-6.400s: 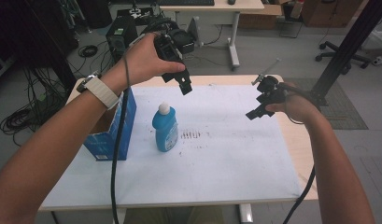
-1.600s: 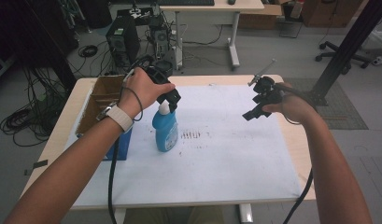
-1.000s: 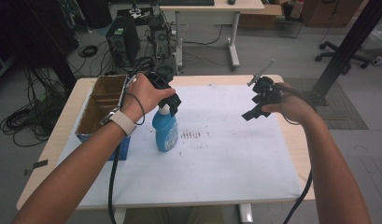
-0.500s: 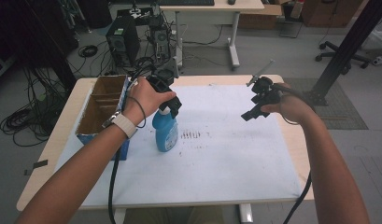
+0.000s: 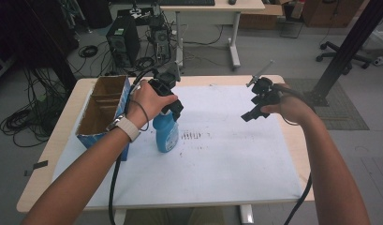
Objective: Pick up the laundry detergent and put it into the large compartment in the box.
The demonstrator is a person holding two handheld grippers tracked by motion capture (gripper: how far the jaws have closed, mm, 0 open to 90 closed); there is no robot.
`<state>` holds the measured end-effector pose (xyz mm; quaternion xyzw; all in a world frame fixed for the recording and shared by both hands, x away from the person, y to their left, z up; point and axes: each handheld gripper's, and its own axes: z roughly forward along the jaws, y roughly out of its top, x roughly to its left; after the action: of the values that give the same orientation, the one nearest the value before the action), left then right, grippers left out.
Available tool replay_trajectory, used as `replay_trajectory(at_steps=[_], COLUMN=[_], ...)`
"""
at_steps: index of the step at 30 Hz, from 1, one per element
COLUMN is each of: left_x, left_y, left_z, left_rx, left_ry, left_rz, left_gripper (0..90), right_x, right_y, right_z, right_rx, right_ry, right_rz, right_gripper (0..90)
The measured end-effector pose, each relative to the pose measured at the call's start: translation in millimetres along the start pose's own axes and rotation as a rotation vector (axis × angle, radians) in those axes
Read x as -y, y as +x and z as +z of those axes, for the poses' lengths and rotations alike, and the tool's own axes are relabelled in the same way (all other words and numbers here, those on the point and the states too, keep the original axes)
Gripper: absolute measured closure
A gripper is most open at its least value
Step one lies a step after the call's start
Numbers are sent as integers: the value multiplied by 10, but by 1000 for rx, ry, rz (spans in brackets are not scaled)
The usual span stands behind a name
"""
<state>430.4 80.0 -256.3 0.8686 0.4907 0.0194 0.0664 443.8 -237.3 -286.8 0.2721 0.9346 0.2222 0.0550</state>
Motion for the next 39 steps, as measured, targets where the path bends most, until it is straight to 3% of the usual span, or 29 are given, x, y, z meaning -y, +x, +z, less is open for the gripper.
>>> replay_trajectory(at_steps=[30, 39], left_x=[-22, -17], left_y=[19, 68], left_z=[261, 300], left_rx=[14, 25], left_ry=[18, 13], left_rz=[1, -8], left_gripper=[95, 150], right_x=[-13, -20], right_y=[-2, -5], right_z=[25, 41], right_rx=[-5, -8], right_ry=[4, 7], right_rz=[-1, -2], right_gripper=[108, 108])
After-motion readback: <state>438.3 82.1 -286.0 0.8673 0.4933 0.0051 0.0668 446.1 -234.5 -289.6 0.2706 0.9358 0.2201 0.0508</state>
